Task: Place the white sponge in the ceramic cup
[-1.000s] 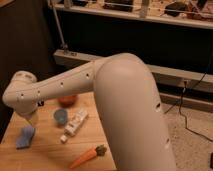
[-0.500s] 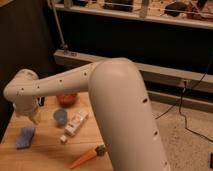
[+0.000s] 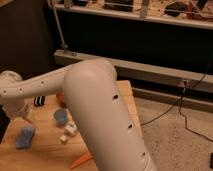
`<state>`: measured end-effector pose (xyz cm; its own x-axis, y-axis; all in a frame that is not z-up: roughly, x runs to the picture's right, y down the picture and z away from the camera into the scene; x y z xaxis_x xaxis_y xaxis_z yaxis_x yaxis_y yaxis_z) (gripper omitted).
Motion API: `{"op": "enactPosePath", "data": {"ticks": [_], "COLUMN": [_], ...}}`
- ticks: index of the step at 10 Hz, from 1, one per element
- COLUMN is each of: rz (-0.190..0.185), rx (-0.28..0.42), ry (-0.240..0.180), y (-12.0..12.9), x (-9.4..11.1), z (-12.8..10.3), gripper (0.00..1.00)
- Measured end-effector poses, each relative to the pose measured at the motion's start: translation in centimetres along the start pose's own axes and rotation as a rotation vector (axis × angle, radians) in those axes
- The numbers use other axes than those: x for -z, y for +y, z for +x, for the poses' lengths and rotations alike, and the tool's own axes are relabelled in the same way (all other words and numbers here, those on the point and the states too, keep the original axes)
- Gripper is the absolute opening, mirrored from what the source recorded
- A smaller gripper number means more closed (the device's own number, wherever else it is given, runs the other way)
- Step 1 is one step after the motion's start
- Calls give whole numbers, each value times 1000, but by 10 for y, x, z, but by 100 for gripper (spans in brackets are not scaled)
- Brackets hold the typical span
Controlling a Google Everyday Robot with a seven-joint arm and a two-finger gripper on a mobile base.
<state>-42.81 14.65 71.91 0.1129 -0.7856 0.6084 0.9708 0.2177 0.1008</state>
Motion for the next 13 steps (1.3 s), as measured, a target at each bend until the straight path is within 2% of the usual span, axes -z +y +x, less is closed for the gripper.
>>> {"op": "enactPosePath", "data": {"ticks": [4, 6, 9, 13], "rz": [-50, -70, -99, -107], "rx": [55, 86, 133, 153], "ry": [55, 70, 63, 18], "y": [-9, -9, 1, 8], "x": [-21, -31, -48, -67], "z": [-9, -13, -21, -29], "gripper": [65, 65, 65, 65]}}
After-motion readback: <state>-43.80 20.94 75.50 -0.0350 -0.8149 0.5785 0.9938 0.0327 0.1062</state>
